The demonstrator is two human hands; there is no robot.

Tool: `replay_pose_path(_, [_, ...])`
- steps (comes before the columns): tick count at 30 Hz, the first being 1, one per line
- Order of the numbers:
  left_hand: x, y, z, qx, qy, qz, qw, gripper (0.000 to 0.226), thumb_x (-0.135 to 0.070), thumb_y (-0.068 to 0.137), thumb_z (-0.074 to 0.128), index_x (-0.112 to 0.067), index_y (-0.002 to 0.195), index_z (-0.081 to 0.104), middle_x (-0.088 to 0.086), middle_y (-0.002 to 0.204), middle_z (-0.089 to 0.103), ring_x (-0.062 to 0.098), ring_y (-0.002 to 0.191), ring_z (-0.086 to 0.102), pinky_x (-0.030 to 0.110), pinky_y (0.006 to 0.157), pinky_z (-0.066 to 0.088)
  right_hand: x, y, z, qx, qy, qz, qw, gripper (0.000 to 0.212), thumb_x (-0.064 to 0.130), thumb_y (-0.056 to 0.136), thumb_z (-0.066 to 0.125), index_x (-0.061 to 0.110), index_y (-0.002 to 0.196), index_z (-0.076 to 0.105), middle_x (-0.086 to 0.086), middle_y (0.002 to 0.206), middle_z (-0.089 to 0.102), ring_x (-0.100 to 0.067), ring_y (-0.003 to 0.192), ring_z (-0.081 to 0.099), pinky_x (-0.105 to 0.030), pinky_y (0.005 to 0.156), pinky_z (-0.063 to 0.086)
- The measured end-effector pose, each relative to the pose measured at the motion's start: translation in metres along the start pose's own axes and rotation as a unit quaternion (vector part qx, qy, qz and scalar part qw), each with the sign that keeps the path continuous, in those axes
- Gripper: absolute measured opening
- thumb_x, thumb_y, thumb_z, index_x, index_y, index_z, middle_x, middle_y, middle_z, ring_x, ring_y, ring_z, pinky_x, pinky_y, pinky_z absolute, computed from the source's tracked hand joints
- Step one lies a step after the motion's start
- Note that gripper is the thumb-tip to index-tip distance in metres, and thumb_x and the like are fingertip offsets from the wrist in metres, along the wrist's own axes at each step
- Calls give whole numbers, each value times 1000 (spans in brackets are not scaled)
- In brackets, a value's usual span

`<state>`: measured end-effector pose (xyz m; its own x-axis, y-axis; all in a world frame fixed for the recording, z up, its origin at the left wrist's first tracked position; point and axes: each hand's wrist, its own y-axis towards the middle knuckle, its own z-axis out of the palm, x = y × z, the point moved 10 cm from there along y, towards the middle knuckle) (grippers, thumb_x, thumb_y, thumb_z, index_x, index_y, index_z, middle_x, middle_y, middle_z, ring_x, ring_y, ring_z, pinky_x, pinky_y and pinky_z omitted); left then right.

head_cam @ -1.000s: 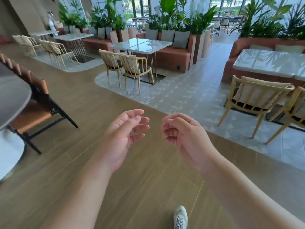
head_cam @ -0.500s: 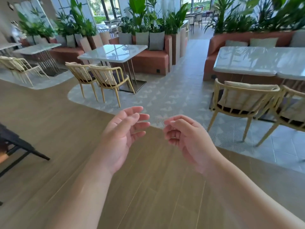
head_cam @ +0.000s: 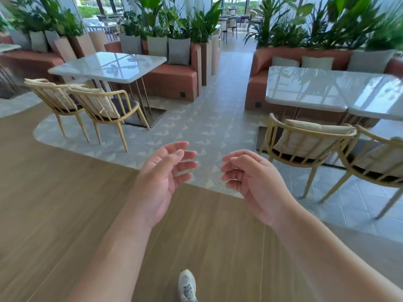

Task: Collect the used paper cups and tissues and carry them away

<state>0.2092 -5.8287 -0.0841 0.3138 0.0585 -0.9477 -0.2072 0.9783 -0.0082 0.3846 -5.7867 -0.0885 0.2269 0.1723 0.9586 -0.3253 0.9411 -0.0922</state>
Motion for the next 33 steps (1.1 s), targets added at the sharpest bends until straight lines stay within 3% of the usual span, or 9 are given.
replay_pose_path(9, [-36, 197, -59, 57, -27, -6, 998, 27, -27, 88, 62, -19, 114, 68, 3, 102, 76, 16, 91, 72, 27, 75, 58, 40, 181, 50, -33, -12, -44, 998, 30, 4, 90, 50, 18, 75, 72, -6, 73, 67, -17, 62, 60, -28, 60, 46])
replay_pose_path(16, [-61, 301, -65, 114, 25, 7, 993, 23, -28, 89, 63, -23, 110, 70, 2, 102, 76, 16, 93, 71, 31, 78, 54, 55, 274, 44, -74, 23, -71, 994, 22, 10, 83, 53, 18, 75, 72, -7, 73, 66, -18, 62, 60, -28, 59, 47])
replay_pose_path(24, [-71, 418, -93, 102, 42, 22, 994, 21, -27, 89, 62, -23, 108, 69, 2, 101, 76, 17, 92, 71, 32, 80, 52, 33, 400, 74, -51, 19, -45, 998, 16, 16, 74, 57, 19, 74, 73, -6, 72, 67, -16, 60, 61, -24, 55, 48])
replay_pose_path(33, [-98, 603, -141, 51, 103, 34, 993, 18, -29, 90, 61, -27, 104, 72, 1, 101, 77, 15, 92, 72, 28, 75, 54, 24, 610, 102, -7, 72, -11, 997, 16, 13, 76, 55, 13, 81, 71, -7, 74, 66, -18, 61, 61, -29, 60, 46])
